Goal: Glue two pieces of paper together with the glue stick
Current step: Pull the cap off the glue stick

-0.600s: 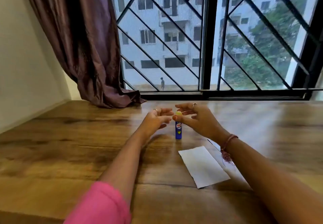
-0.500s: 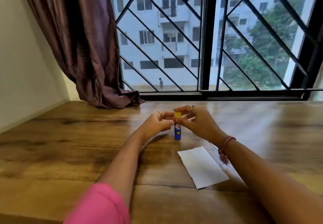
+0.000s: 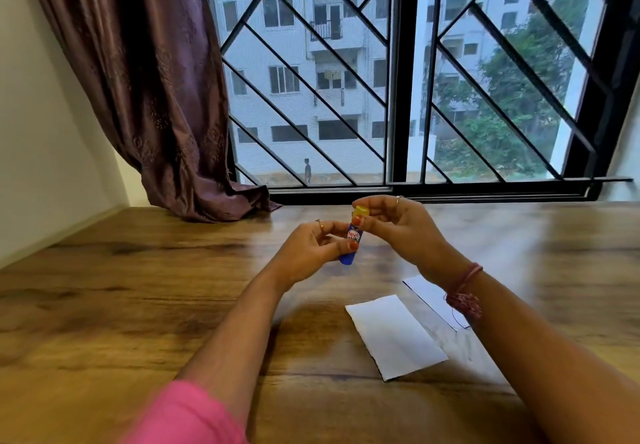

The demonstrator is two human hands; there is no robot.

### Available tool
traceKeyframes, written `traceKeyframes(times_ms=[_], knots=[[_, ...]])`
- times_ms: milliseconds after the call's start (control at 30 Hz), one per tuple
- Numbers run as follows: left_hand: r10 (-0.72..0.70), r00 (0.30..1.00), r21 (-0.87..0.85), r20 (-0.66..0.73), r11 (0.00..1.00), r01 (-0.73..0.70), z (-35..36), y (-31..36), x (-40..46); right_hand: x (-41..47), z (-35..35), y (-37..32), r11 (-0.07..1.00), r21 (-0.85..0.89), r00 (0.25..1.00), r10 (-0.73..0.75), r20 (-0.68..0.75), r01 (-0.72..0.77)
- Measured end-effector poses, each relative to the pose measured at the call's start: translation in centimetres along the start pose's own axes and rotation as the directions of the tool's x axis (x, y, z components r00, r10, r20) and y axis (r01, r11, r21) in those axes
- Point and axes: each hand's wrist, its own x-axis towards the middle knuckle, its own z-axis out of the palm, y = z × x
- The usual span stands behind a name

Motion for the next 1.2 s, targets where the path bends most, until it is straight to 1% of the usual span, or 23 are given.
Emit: traceKeyframes(times_ms=[100, 133, 200, 233, 267, 300, 367, 433, 500, 567, 633, 733, 833, 933, 1000, 1133, 1200], knots=[[0.003, 0.999, -0.048, 0.038, 0.999, -0.001, -0.2, 0.3, 0.0, 0.0, -0.1, -0.3, 1.0, -0.001, 1.0, -0.022, 0.022, 0.022], [-0.007, 0.997, -0.06, 0.073, 0.998, 0.012, -0.3, 0.3, -0.1, 0.0, -0.3, -0.6, 0.999, 0.03, 0.999, -0.036, 0.03, 0.035], [-0.049, 0.987, -0.053, 0.156, 0.997, 0.058, -0.5, -0.1, -0.3, 0.1, -1.2, -1.3, 0.983, 0.177, 0.999, -0.048, 0.01, 0.046], [-0.066, 0.983, -0.031, 0.174, 0.997, 0.072, -0.7, -0.3, -0.4, 0.2, -1.8, -1.8, 0.966, 0.256, 0.999, -0.04, -0.027, 0.046], [-0.072, 0.984, -0.017, 0.163, 0.997, 0.076, -0.7, -0.6, -0.4, 0.3, -2.6, -2.1, 0.948, 0.314, 0.997, -0.023, -0.074, 0.046], [-0.069, 0.99, -0.02, 0.124, 0.997, 0.072, -0.8, -0.7, -0.3, 0.4, -3.2, -2.2, 0.938, 0.343, 0.992, -0.003, -0.122, 0.046], [-0.063, 0.998, -0.066, -0.022, 0.996, 0.061, -0.9, -1.0, -0.1, 0.5, -3.8, -1.8, 0.939, 0.341, 0.981, 0.04, -0.192, 0.029], [-0.049, 0.983, -0.078, -0.178, 0.996, 0.035, -1.1, -1.4, 0.4, 0.4, -3.5, -0.9, 0.955, 0.295, 0.973, 0.089, -0.214, -0.022], [-0.044, 0.956, -0.071, -0.289, 0.997, 0.024, -1.4, -1.8, 0.7, 0.1, -2.6, 0.1, 0.977, 0.202, 0.976, 0.113, -0.185, -0.074], [-0.064, 0.931, -0.095, -0.359, 0.995, 0.032, -1.7, -2.1, 1.0, -0.1, -1.4, 1.0, 0.992, 0.057, 0.985, 0.116, -0.127, -0.109], [-0.078, 0.916, -0.134, -0.394, 0.991, 0.027, -1.9, -2.2, 1.2, -0.2, -0.2, 1.8, 0.985, -0.104, 0.989, 0.133, -0.067, -0.139], [-0.079, 0.909, -0.157, -0.41, 0.988, 0.015, -2.0, -2.2, 1.3, -0.5, 1.0, 2.7, 0.928, -0.329, 0.982, 0.189, 0.017, -0.173], [-0.092, 0.911, -0.186, -0.402, 0.982, 0.017, -1.9, -2.2, 1.4, -1.1, 1.3, 3.2, 0.871, -0.462, 0.97, 0.232, 0.079, -0.17], [-0.11, 0.913, -0.233, -0.392, 0.972, 0.017, -1.8, -2.1, 1.4, -1.5, 1.7, 3.3, 0.816, -0.549, 0.946, 0.297, 0.128, -0.182], [-0.113, 0.917, -0.266, -0.382, 0.964, 0.008, -1.8, -1.9, 1.4, -1.5, 1.9, 3.2, 0.796, -0.575, 0.934, 0.325, 0.145, -0.188], [-0.115, 0.931, -0.37, -0.346, 0.929, -0.023, -1.6, -1.2, 1.2, -1.5, 1.5, 2.9, 0.764, -0.618, 0.92, 0.356, 0.165, -0.185], [-0.118, 0.941, -0.408, -0.316, 0.913, -0.023, -1.4, -0.7, 1.1, -1.5, 1.1, 2.5, 0.764, -0.621, 0.925, 0.342, 0.164, -0.173]])
